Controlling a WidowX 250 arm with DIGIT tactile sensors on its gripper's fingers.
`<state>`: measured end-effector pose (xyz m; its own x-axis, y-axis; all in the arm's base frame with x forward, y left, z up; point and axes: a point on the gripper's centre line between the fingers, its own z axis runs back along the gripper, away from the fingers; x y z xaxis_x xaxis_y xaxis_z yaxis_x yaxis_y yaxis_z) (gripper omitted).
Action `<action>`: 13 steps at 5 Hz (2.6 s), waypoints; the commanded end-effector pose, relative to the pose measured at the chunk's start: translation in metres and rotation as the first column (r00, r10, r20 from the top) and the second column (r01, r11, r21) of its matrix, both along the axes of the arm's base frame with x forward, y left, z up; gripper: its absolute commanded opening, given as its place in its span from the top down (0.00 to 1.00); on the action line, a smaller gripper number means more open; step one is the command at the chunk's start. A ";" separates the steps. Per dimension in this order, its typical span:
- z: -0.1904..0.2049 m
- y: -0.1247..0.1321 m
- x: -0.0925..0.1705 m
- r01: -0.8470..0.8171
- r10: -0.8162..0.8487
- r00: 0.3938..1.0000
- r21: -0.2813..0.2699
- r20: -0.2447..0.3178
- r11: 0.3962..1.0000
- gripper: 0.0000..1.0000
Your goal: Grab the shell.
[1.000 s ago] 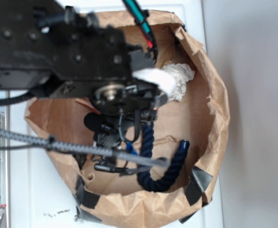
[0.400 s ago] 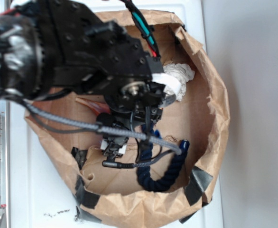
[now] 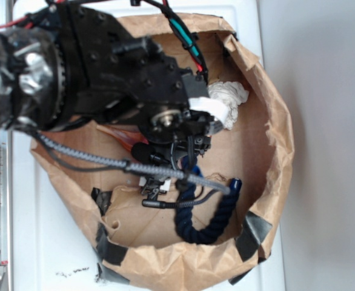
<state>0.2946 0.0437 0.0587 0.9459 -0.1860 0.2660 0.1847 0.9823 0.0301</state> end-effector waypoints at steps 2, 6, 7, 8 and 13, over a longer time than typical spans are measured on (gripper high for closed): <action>0.013 0.009 -0.010 -0.006 0.006 1.000 -0.002 0.005 1.000 0.00; 0.019 0.017 -0.026 0.014 -0.014 1.000 -0.008 -0.013 1.000 0.00; 0.006 0.008 -0.022 0.019 -0.019 1.000 0.005 -0.008 1.000 0.00; -0.005 0.001 -0.021 0.032 -0.032 0.999 0.018 -0.026 0.999 0.00; -0.026 -0.001 -0.028 0.001 0.002 1.000 0.101 -0.029 0.995 1.00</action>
<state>0.2633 0.0445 0.0270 0.9590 -0.1992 0.2018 0.1794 0.9773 0.1123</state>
